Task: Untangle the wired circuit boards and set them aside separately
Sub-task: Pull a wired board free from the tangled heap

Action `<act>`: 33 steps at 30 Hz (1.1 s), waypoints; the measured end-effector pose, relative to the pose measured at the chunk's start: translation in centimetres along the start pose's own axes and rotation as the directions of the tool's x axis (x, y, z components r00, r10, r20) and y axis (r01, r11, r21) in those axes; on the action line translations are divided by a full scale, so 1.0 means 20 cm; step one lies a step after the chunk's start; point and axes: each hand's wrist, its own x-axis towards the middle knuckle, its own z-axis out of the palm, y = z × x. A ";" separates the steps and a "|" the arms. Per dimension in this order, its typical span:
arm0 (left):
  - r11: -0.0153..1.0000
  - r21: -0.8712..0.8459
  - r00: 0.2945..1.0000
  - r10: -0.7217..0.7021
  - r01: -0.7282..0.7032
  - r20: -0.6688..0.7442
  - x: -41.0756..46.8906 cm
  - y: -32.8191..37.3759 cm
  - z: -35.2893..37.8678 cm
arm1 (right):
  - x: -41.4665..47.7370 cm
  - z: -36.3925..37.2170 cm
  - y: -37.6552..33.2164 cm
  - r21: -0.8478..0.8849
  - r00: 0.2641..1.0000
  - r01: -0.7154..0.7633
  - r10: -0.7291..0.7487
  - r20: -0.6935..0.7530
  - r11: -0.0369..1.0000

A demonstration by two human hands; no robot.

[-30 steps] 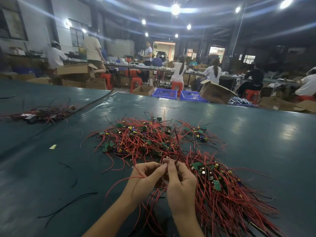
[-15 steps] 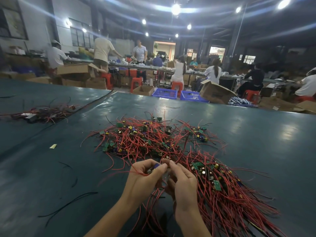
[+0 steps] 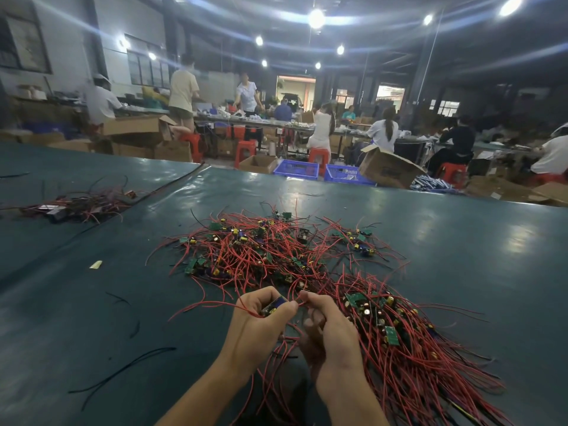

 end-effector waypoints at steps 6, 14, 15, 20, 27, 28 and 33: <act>1.000 -0.025 0.998 -0.011 0.013 0.061 -0.01 0.02 -0.01 | 0.06 -0.07 -0.07 0.303 1.000 -0.005 0.000 0.018 0.953; 1.000 -0.018 1.000 -0.008 0.008 0.010 -0.01 -0.01 0.00 | -0.01 0.02 0.04 -0.105 0.996 0.092 -0.090 0.026 0.990; 1.000 -0.015 1.000 -0.008 0.008 0.018 -0.01 -0.01 -0.01 | -0.02 0.03 0.05 -0.110 0.996 0.084 -0.080 0.038 0.990; 0.999 0.006 0.998 -0.042 0.042 0.054 -0.01 0.00 -0.01 | 0.01 0.00 0.01 -0.063 1.000 -0.022 0.023 0.014 0.998; 0.998 -0.016 0.992 -0.064 0.066 0.105 -0.01 0.03 -0.03 | 0.09 -0.14 -0.11 0.151 0.998 0.070 -0.067 -0.021 0.986; 0.997 -0.033 0.994 -0.071 0.074 0.086 0.00 0.03 -0.03 | 0.08 -0.13 -0.10 0.133 0.996 0.084 -0.081 -0.028 0.988; 0.995 -0.053 0.996 -0.090 0.090 0.001 0.03 0.02 -0.07 | 0.02 -0.03 -0.03 -0.122 0.995 0.071 -0.061 0.085 0.990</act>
